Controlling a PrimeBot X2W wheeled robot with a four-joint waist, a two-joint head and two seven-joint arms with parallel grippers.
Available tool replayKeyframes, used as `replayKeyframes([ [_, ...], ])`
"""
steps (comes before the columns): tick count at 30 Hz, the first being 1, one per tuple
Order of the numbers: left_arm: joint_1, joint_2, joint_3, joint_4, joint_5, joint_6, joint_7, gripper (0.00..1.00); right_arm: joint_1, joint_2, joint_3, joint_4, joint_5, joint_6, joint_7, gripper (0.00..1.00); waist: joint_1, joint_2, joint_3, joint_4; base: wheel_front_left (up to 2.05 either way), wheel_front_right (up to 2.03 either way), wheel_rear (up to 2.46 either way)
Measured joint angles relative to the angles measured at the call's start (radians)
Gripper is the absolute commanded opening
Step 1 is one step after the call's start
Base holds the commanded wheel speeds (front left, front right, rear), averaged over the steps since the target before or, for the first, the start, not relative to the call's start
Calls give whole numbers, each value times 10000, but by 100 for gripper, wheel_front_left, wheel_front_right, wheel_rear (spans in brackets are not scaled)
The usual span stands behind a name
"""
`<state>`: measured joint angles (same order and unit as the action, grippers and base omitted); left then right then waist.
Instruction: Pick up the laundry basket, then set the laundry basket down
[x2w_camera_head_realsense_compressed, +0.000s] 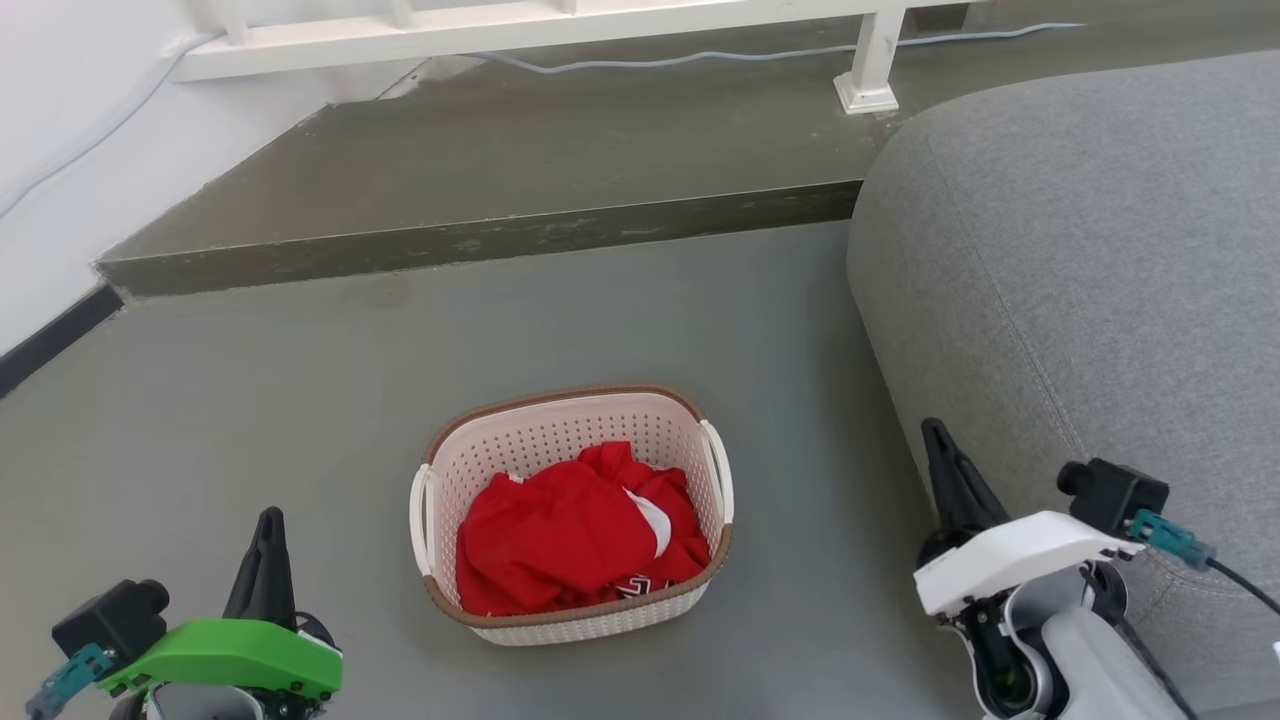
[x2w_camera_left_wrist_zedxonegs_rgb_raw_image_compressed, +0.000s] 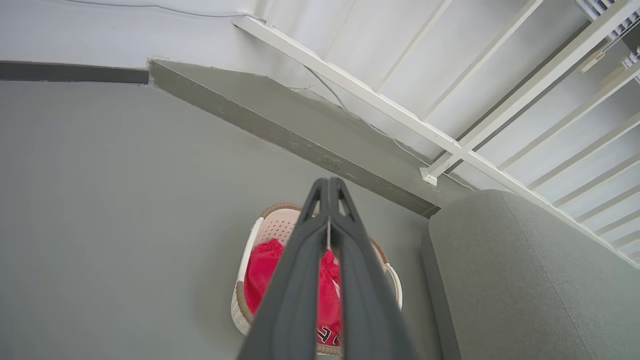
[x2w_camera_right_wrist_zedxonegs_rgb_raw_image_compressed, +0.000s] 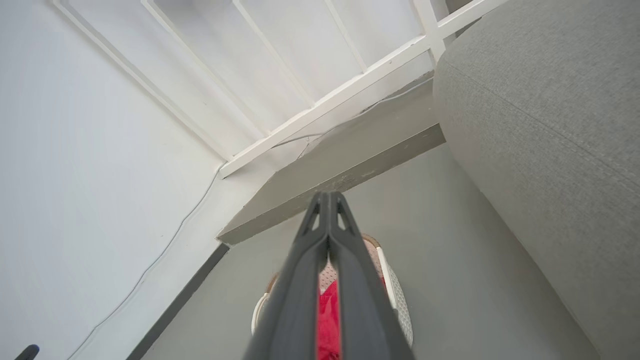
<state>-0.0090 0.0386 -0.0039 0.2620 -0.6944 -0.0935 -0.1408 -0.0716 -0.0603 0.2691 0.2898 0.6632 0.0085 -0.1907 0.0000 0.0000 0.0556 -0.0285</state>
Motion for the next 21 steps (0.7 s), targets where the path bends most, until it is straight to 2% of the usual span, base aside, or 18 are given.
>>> replayKeyframes([
  [21,-95,-12,282,63,-2472,-81,738,0,0,-77,-907,-88,2805,259,698,0,0,0,-146,85,0,0,0],
])
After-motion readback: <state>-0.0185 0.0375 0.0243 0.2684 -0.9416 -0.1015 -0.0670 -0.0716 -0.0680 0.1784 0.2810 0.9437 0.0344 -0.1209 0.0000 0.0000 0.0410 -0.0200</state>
